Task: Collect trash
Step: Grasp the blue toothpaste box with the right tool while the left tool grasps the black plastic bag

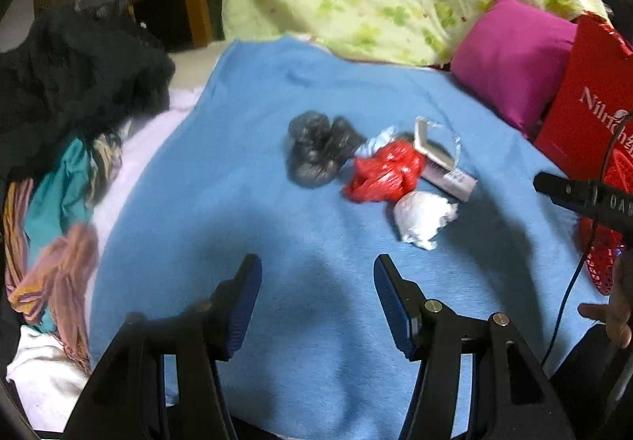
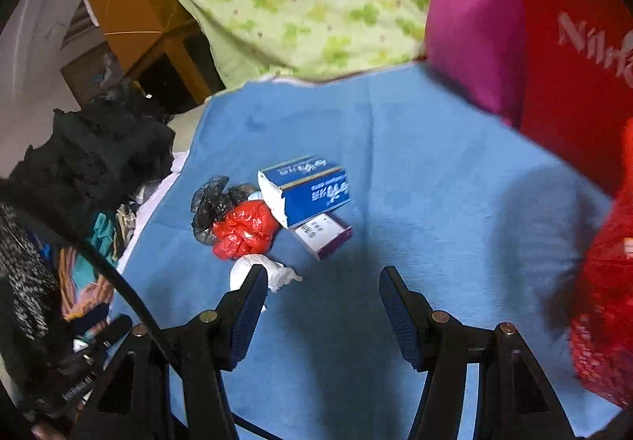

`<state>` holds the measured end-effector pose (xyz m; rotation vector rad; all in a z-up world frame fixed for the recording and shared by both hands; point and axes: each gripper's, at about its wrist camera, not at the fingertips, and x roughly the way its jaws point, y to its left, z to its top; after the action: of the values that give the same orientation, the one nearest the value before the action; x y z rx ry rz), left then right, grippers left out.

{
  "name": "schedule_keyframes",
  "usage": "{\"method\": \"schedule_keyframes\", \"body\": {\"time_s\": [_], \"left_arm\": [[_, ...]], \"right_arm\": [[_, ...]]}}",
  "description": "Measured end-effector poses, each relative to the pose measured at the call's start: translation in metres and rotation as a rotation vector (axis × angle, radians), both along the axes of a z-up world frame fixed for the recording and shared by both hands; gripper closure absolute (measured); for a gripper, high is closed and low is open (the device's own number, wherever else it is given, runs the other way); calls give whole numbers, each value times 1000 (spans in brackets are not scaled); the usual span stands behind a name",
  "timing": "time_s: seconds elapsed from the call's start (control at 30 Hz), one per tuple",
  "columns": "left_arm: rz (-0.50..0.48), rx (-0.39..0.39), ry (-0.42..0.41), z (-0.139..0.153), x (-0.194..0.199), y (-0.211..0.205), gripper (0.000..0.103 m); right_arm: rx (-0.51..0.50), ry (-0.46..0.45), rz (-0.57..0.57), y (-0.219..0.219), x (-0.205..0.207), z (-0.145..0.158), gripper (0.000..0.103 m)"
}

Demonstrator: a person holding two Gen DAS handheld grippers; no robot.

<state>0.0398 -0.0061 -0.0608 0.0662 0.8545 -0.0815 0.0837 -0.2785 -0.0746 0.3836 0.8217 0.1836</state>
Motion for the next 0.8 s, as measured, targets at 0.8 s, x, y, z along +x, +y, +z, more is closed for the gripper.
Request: {"method": "schedule_keyframes", "body": {"time_s": [0.8], "left_arm": [[-59, -257, 212, -50, 213, 17, 36]], "right_arm": [[-265, 272, -109, 82, 185, -14, 33]]}}
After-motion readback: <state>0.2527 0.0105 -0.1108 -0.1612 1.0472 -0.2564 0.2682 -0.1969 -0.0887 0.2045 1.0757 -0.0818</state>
